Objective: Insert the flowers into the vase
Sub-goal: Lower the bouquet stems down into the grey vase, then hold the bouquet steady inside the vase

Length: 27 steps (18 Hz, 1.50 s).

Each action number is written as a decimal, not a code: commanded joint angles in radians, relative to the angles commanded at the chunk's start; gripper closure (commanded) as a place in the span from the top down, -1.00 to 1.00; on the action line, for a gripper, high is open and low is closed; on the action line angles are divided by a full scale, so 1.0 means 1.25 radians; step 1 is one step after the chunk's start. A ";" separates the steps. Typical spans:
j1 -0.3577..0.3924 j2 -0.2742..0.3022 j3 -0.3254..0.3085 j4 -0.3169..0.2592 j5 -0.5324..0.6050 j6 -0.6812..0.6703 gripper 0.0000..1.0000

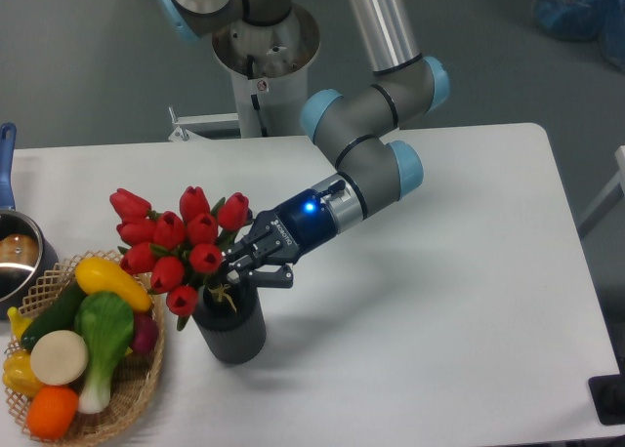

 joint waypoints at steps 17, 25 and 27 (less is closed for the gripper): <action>0.006 -0.012 -0.002 0.000 0.002 0.004 -0.67; 0.006 -0.028 0.006 0.000 0.002 0.004 -0.66; 0.006 -0.032 0.009 0.000 0.002 0.004 -0.66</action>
